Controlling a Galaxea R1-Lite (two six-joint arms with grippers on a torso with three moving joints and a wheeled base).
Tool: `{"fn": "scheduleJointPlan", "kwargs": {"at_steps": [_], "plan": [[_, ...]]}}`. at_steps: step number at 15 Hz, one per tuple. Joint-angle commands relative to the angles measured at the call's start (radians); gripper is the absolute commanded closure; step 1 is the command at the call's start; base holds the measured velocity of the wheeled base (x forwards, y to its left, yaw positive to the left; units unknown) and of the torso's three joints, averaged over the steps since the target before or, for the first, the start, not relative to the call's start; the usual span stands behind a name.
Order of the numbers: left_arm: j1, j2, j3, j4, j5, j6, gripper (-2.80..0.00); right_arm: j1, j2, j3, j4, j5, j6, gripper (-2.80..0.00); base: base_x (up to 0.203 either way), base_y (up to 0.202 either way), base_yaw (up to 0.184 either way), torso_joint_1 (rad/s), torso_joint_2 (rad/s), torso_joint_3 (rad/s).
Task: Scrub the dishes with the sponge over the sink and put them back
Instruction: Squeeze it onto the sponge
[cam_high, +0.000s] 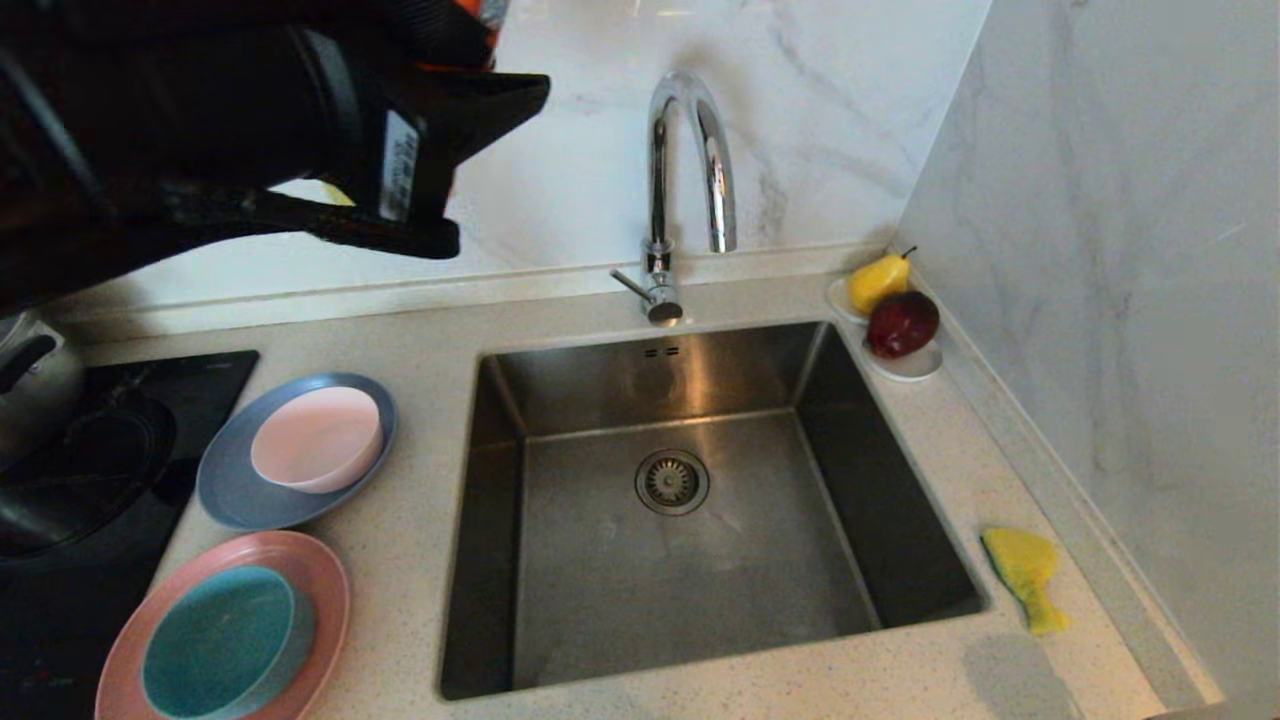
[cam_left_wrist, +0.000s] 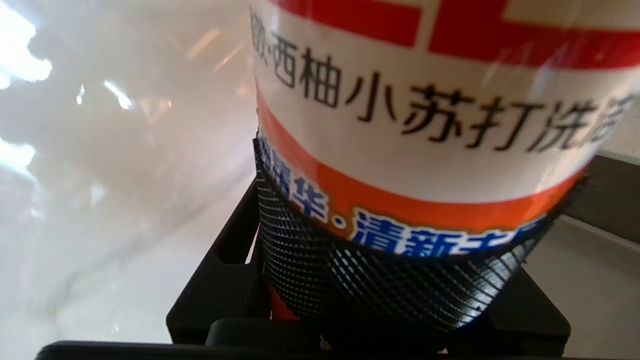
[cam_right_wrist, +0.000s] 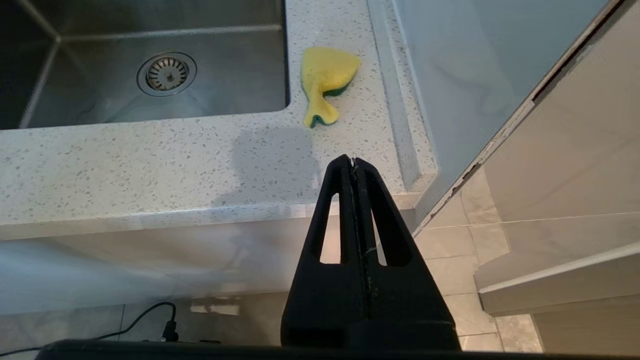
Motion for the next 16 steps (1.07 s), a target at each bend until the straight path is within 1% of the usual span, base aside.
{"fn": "scheduleJointPlan", "kwargs": {"at_steps": [1, 3, 4, 7, 12, 14, 16], "plan": [[-0.045, 0.125, -0.104, -0.002, 0.023, 0.028, 0.0, 0.001, 0.0, 0.0, 0.0, 0.0, 0.0, 0.0, 0.0, 0.0, 0.0, 0.0, 0.0, 0.0], [-0.075, 0.211, -0.194, -0.003, 0.065, 0.053, 0.0, 0.001, 0.0, 0.0, 0.0, 0.0, 0.0, 0.0, 0.0, 0.0, 0.0, 0.0, 0.0, 0.0], [-0.092, 0.252, -0.23, -0.007, 0.083, 0.075, 0.0, 0.001, 0.0, 0.0, 0.0, 0.0, 0.0, 0.0, 0.0, 0.0, 0.0, 0.0, 0.0, 0.0], [-0.153, 0.351, -0.311, -0.011, 0.123, 0.13, 0.0, 0.001, 0.0, 0.0, 0.001, 0.0, 0.0, 0.0, 0.0, 0.0, 0.0, 0.0, 0.0, 0.0], [-0.231, 0.488, -0.44, -0.014, 0.156, 0.167, 0.0, 0.001, 0.0, 0.0, 0.0, 0.0, 0.0, 0.0, 0.0, 0.0, 0.0, 0.0, 0.0, 0.0], [-0.256, 0.532, -0.474, -0.013, 0.163, 0.172, 0.0, 0.001, 0.0, 0.0, 0.0, 0.0, 0.0, 0.0, 0.0, 0.0, 0.0, 0.0, 0.0, 0.0], [-0.275, 0.567, -0.484, -0.017, 0.172, 0.171, 0.0, 0.001, 0.0, 0.0, 0.0, 0.0, 0.0, 0.0, 0.0, 0.0, 0.0, 0.0, 0.0, 0.0]]}}
